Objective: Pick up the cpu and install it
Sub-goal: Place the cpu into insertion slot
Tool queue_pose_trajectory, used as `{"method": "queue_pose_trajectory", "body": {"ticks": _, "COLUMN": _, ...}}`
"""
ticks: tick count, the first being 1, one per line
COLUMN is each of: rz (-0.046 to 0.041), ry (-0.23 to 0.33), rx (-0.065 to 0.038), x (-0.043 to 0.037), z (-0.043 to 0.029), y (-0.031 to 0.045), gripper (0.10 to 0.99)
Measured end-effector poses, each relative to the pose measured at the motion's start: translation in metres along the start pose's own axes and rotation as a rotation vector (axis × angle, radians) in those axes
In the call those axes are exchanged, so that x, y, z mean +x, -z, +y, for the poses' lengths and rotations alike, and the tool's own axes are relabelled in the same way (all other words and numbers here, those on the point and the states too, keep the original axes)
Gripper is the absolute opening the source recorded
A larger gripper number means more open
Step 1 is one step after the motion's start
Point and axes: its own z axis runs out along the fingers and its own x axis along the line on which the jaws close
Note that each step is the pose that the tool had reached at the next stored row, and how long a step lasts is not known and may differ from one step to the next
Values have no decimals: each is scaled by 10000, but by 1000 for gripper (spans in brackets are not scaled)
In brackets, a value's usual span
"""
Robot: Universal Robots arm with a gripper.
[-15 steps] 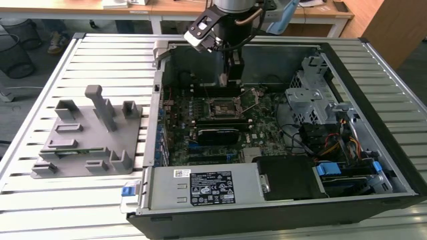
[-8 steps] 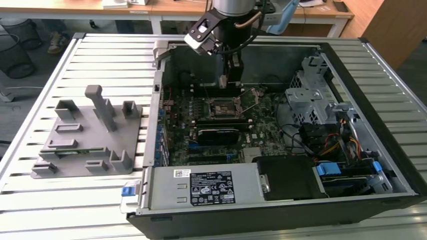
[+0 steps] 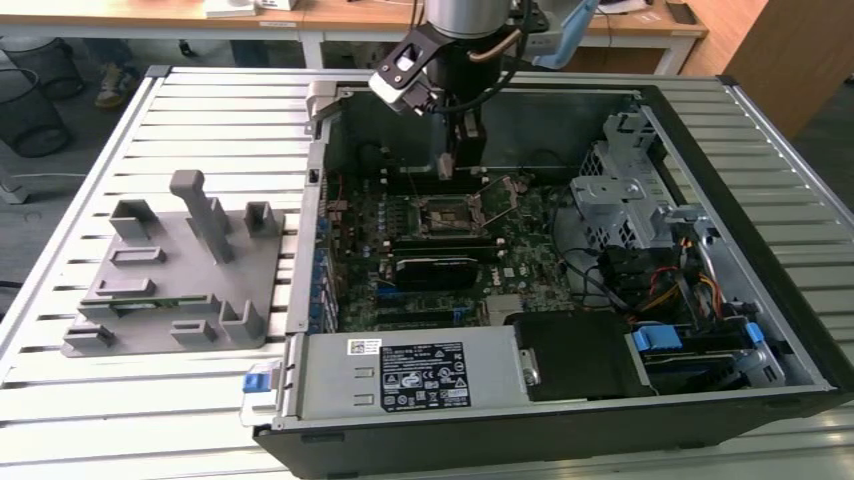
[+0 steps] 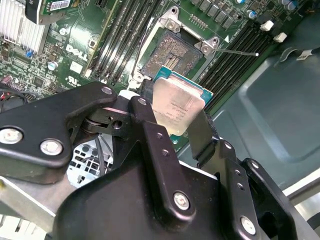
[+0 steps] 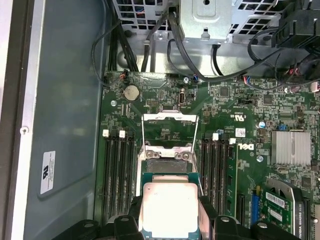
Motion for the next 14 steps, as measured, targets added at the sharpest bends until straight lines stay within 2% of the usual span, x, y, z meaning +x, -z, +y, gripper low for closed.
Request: {"method": "queue_pose_trajectory", "body": {"ticks": 14, "rz": -1, "ry": 1, "rx": 1, "x": 9, "z": -6, "y": -97, "gripper": 525}}
